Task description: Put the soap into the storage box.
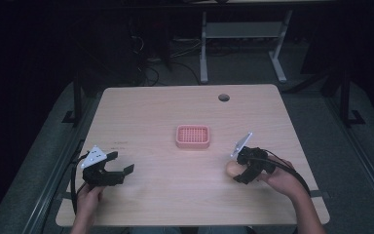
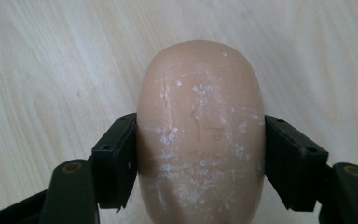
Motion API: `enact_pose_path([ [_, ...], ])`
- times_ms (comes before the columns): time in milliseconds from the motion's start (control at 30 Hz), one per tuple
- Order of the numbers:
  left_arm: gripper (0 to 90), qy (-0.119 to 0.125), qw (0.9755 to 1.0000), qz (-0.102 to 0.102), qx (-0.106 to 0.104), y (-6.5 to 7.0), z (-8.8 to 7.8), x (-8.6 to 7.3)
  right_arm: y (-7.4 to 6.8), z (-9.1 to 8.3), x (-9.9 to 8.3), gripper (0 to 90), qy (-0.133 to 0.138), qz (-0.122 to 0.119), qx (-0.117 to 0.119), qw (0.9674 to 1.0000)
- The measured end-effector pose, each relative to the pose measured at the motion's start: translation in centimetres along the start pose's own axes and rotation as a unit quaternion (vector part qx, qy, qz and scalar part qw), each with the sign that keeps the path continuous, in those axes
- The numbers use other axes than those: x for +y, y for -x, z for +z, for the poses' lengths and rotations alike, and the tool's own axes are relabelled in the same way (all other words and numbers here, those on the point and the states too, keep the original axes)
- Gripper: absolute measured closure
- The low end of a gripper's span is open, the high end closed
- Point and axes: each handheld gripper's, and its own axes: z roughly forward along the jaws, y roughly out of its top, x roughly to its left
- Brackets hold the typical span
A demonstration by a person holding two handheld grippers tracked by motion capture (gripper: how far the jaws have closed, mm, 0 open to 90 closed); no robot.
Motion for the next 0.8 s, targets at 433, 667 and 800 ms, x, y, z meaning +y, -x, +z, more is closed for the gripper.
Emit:
enact_pose_path([
  [433, 14.3, 0.001, 1.0000, -0.007, -0.001, -0.1, 0.0, 0.0, 2.0, -0.2, 1.0, 31.9, 0.035, 0.016, 0.020, 0.9991],
  [667, 14.3, 0.001, 1.0000, -0.006, -0.002, -0.1, 0.0, 0.0, 2.4, -0.4, 2.3, 31.9, 0.035, 0.009, 0.023, 0.9991],
  [800, 14.3, 0.002, 1.0000, -0.003, -0.004, -0.1, 0.1, 0.0, 2.8, -0.3, 3.3, 31.9, 0.033, 0.004, 0.027, 0.9991],
])
